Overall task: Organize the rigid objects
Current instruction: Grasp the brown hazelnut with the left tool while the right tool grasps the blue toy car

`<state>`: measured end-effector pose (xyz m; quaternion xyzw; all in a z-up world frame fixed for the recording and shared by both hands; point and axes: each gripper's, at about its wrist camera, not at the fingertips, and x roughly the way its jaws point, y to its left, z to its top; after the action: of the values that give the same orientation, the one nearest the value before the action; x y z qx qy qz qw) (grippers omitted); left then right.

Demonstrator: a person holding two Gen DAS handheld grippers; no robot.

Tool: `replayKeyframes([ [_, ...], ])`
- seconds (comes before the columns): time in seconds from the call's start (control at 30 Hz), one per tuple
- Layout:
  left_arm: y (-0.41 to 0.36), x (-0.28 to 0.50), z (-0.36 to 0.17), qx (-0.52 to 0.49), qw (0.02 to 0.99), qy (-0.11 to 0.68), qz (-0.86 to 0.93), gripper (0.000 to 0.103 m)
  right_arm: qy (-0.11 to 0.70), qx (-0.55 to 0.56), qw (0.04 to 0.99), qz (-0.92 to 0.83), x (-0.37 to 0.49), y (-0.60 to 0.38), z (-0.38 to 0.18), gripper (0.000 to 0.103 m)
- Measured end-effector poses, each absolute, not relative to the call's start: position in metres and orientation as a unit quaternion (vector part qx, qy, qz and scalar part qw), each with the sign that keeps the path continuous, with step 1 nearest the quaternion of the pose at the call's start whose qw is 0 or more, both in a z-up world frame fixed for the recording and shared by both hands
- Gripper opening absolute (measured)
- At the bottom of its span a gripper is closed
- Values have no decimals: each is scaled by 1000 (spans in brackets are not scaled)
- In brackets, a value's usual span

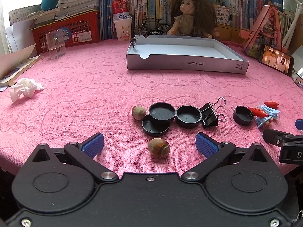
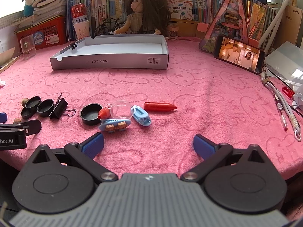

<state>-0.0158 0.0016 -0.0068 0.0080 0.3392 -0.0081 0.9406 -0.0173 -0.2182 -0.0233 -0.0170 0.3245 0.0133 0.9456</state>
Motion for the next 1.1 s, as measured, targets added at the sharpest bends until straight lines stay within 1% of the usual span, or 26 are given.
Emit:
replayKeyframes([
  [0.13,4,-16,-6,5,937,348,-22,101,307,-18,950,46,-27,-218,-24,102],
  [0.23,6,-23,-2,3,940,338,-43,90,292,-14,954,65,-32,-216,-22,94],
  [0.3,6,-28,1,1,941,333,-57,82,282,-11,956,74,-33,-212,-19,91],
  [0.37,5,-33,5,-1,943,329,-59,78,274,-10,958,78,-33,-207,-17,84],
  [0.5,1,-43,10,4,947,316,-55,65,272,-8,959,78,-29,-200,-18,78],
  [0.53,0,-43,11,5,947,315,-55,63,274,-5,959,77,-28,-199,-19,76],
  [0.6,-2,-44,11,7,947,316,-52,55,279,3,957,76,-27,-199,-21,72],
  [0.67,-2,-44,10,4,947,318,-49,51,278,11,958,76,-27,-200,-22,68],
  [0.73,-1,-43,7,3,947,317,-47,50,274,10,959,78,-27,-199,-23,67],
  [0.83,0,-43,2,1,947,316,-48,44,268,-3,960,82,-26,-195,-23,66],
  [0.97,0,-45,-2,8,951,307,-47,38,259,-23,961,90,-26,-191,-24,61],
  [1.0,-1,-46,-2,9,951,305,-48,34,258,-29,961,91,-26,-189,-25,59],
  [1.03,0,-46,-3,9,952,303,-47,30,257,-32,962,90,-26,-188,-25,55],
  [1.07,0,-47,-3,10,953,300,-47,22,257,-35,962,89,-26,-188,-26,50],
  [1.1,0,-47,-3,10,953,299,-47,20,257,-35,962,86,-26,-188,-26,46],
])
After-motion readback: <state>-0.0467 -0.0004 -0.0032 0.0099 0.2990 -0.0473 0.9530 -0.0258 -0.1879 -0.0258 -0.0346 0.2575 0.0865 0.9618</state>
